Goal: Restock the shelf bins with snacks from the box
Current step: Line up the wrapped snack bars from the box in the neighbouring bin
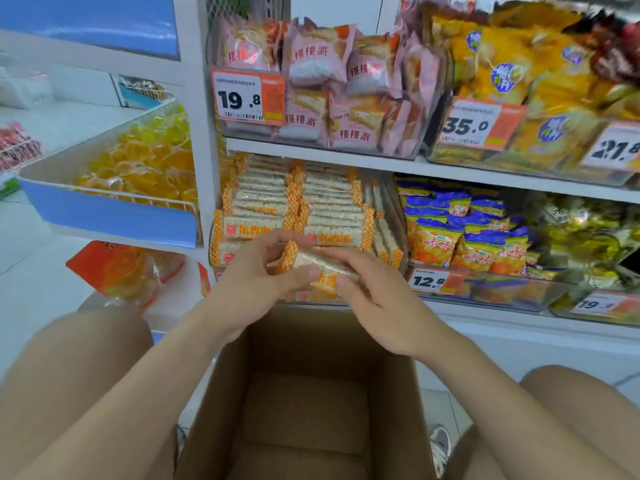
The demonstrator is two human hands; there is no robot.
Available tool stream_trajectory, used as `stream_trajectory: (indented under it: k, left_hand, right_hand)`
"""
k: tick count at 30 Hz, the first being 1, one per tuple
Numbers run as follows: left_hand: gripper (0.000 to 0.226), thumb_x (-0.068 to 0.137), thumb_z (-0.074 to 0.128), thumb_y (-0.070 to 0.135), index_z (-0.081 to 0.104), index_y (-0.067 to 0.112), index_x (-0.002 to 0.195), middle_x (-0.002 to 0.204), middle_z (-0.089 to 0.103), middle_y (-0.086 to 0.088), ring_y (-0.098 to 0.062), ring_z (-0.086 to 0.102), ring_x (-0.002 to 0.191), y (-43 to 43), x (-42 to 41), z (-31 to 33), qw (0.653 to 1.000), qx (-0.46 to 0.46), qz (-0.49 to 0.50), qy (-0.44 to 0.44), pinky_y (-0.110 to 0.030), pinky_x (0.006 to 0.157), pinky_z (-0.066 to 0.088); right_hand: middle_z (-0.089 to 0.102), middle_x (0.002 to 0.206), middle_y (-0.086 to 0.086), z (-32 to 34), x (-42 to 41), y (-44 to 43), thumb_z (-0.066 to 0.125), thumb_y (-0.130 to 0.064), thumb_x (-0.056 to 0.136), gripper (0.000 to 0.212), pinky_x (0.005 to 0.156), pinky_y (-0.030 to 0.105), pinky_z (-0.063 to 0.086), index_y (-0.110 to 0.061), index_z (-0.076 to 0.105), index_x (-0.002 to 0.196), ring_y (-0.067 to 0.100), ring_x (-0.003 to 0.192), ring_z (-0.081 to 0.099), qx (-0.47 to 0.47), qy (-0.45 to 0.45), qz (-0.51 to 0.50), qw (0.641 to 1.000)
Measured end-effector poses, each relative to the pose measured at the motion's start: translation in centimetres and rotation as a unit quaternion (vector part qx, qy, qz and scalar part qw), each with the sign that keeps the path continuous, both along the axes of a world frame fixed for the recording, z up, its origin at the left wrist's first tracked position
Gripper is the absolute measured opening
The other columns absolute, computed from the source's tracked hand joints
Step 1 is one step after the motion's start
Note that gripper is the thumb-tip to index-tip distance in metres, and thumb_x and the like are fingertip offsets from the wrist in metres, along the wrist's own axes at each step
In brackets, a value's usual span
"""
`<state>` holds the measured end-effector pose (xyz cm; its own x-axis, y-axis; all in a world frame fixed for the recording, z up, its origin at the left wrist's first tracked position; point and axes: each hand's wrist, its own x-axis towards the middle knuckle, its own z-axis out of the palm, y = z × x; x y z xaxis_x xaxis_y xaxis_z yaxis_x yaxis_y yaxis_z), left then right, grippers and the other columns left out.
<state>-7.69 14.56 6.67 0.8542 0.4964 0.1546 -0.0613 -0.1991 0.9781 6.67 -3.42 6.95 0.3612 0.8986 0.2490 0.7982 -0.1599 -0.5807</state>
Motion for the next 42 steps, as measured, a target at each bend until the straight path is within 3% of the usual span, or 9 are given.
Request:
stream_trajectory:
  k: [3,5,9,14,17,20,27,35,42]
  left_hand:
    - [0.042,0.088,0.085,0.033,0.067,0.033,0.126,0.127,0.071,0.011,-0.011,0.064,0.123,0.0,0.2,0.2,0.999,0.046,0.008,-0.003,-0.048,0.104,0.055]
    - [0.049,0.088,0.083,0.039,0.060,0.038,0.131,0.128,0.066,0.018,-0.005,0.063,0.118,0.0,0.3,-0.2,0.989,0.143,0.043,0.016,-0.038,0.098,0.056]
    - [0.049,0.090,0.078,0.027,0.056,0.031,0.134,0.132,0.049,0.009,-0.012,0.044,0.125,0.8,0.4,-1.5,0.899,0.402,0.165,0.050,-0.033,0.102,0.043]
    - [0.051,0.088,0.077,0.017,0.059,0.026,0.135,0.131,0.053,0.000,-0.024,0.047,0.121,1.3,1.4,-2.2,0.855,0.487,0.165,0.069,-0.039,0.098,0.042]
    - [0.052,0.089,0.076,0.022,0.059,0.030,0.138,0.131,0.053,0.002,-0.026,0.049,0.120,1.6,2.1,-2.5,0.835,0.519,0.158,0.086,-0.045,0.096,0.045]
    - [0.050,0.090,0.075,0.025,0.062,0.032,0.138,0.131,0.055,0.002,-0.029,0.049,0.119,1.7,2.7,-3.0,0.820,0.539,0.167,0.100,-0.047,0.094,0.042]
    - [0.057,0.087,0.078,0.035,0.059,0.031,0.141,0.136,0.049,0.002,-0.029,0.042,0.124,1.3,3.0,-3.6,0.824,0.528,0.164,0.120,-0.049,0.096,0.043]
    - [0.053,0.081,0.061,0.019,0.058,0.029,0.133,0.134,0.050,0.002,-0.028,0.044,0.121,1.4,3.1,-3.3,0.829,0.524,0.160,0.116,-0.047,0.093,0.042]
    - [0.036,0.089,0.076,0.039,0.065,0.026,0.121,0.124,0.057,0.000,-0.029,0.049,0.114,1.4,3.8,-3.6,0.813,0.541,0.198,0.086,-0.046,0.091,0.040]
  right_hand:
    - [0.051,0.150,-0.017,0.8,1.3,0.4,0.044,-0.041,0.111,0.046,0.112,0.041,0.045,-0.037,0.039,0.156,0.002,0.136,0.047,-0.046,-0.022,0.019,0.999]
    - [0.051,0.149,-0.014,1.1,2.3,0.6,0.042,-0.040,0.111,0.043,0.111,0.047,0.042,-0.036,0.040,0.153,0.009,0.135,0.046,-0.051,-0.099,-0.027,0.993]
    - [0.053,0.144,-0.009,1.4,4.2,1.6,0.046,-0.031,0.110,0.039,0.102,0.043,0.031,-0.034,0.040,0.149,0.018,0.126,0.036,-0.057,-0.220,-0.129,0.965]
    - [0.056,0.141,0.000,-0.2,4.1,3.0,0.055,-0.023,0.107,0.038,0.099,0.042,0.040,-0.025,0.045,0.143,0.021,0.125,0.041,-0.074,-0.261,-0.089,0.958]
    - [0.049,0.133,0.004,-0.7,3.7,3.2,0.063,-0.020,0.102,0.038,0.099,0.045,0.052,-0.021,0.058,0.139,0.025,0.123,0.048,-0.050,-0.276,-0.078,0.957]
    - [0.052,0.126,0.007,-1.1,3.3,3.3,0.073,-0.019,0.095,0.036,0.094,0.051,0.049,-0.024,0.069,0.130,0.034,0.122,0.048,-0.020,-0.324,-0.140,0.935]
    - [0.069,0.114,-0.001,-2.3,2.8,4.0,0.085,-0.007,0.080,0.053,0.087,0.041,0.046,-0.022,0.072,0.128,0.026,0.110,0.060,-0.028,-0.364,-0.151,0.919]
    - [0.072,0.114,-0.003,-2.2,2.1,4.2,0.078,-0.010,0.089,0.035,0.088,0.040,0.047,-0.023,0.072,0.121,0.024,0.111,0.062,0.005,-0.285,-0.190,0.939]
    - [0.070,0.117,-0.002,-0.9,2.7,2.9,0.066,-0.017,0.100,0.026,0.093,0.044,0.050,-0.022,0.066,0.125,0.021,0.111,0.059,0.055,-0.161,-0.241,0.955]
